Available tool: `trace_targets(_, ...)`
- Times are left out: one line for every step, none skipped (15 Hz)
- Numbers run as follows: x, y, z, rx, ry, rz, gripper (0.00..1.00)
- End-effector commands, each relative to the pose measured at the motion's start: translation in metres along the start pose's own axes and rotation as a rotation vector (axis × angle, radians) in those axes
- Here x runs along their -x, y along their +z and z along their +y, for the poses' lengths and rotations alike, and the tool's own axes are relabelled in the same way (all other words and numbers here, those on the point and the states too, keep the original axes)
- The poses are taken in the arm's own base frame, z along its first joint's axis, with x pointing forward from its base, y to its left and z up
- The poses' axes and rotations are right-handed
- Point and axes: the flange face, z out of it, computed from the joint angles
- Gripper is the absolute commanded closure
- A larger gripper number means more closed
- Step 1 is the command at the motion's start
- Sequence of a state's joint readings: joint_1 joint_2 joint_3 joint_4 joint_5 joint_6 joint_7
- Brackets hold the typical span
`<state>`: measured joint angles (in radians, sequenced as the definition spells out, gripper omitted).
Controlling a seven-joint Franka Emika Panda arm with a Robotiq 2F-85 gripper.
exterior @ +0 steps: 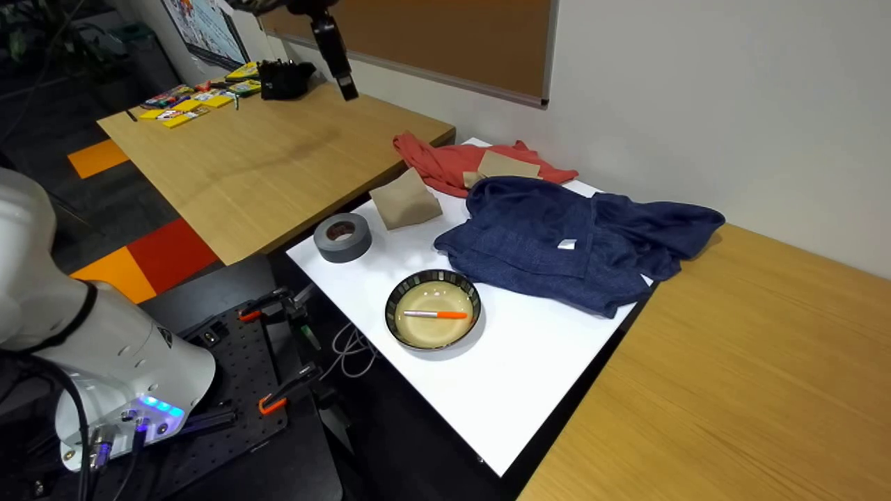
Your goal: Remove the pen from the bowl, put the pen inside the bowl, remove the pen from the bowl
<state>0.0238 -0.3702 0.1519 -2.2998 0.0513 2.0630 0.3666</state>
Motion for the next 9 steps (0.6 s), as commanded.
trace_targets(-0.007,0.034,0.03,0.006,0.102,0.019,0.0)
trace_targets(-0.009,0.045,0.039,0.006,0.123,0.022,0.0)
trace_targets(-0.011,0.056,0.048,0.005,0.143,0.027,0.0)
trace_targets(-0.013,0.066,0.056,0.004,0.16,0.03,0.0)
trace_targets(-0.014,0.077,0.064,0.004,0.177,0.036,0.0)
trace_targets(-0.016,0.088,0.072,0.01,0.193,0.039,0.0)
trace_targets(-0.016,0.1,0.08,0.014,0.211,0.037,0.0)
trace_targets(-0.016,0.109,0.086,0.018,0.229,0.036,0.0)
trace_targets(-0.016,0.121,0.093,0.026,0.242,0.033,0.0)
